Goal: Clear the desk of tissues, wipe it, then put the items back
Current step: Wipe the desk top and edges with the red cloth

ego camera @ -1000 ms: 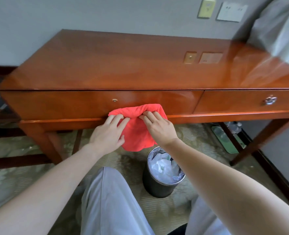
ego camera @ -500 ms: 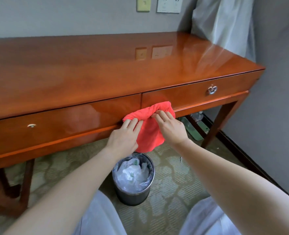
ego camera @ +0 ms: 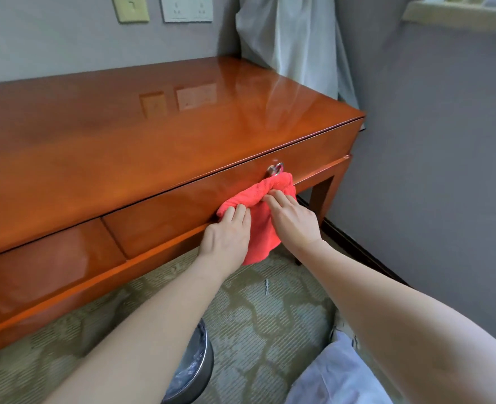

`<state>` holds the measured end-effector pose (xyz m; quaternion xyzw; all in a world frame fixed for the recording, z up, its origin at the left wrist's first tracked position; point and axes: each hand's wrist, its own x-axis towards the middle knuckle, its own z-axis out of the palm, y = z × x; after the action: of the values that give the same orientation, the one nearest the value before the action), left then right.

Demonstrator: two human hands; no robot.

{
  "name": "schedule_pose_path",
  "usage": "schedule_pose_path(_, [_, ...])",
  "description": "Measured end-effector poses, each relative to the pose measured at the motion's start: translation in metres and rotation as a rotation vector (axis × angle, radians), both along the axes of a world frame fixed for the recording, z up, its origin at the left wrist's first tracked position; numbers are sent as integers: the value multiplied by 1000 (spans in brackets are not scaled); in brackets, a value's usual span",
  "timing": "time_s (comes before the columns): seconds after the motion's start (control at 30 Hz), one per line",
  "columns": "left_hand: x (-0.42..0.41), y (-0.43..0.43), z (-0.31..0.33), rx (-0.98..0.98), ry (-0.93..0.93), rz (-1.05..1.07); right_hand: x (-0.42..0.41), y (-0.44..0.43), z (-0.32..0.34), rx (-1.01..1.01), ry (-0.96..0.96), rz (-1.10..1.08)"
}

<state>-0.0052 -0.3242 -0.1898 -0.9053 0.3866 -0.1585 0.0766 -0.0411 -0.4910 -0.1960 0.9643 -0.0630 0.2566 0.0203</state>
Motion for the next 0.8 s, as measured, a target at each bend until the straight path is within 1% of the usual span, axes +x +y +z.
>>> schedule_pose_path(0.17, [12,-60,1,9,3,-40,7,-56,0,21,-2,-91])
schedule_pose_path(0.33, [23,-124,1,-22,-37,-96,16,-113,-2,92,40,-144])
schedule_pose_path(0.4, [28,-150,-1,-8,-72,-125,18,-138,-2,89,48,-154])
schedule_pose_path(0.6, [37,-206,-3,10,-169,-169,23,-195,0,146,33,-133])
schedule_pose_path(0.7, [39,-224,-1,24,-169,-171,25,-217,-1,168,31,-101])
schedule_pose_path(0.8, [40,-239,-6,-31,-181,-166,27,-232,-2,192,25,-67])
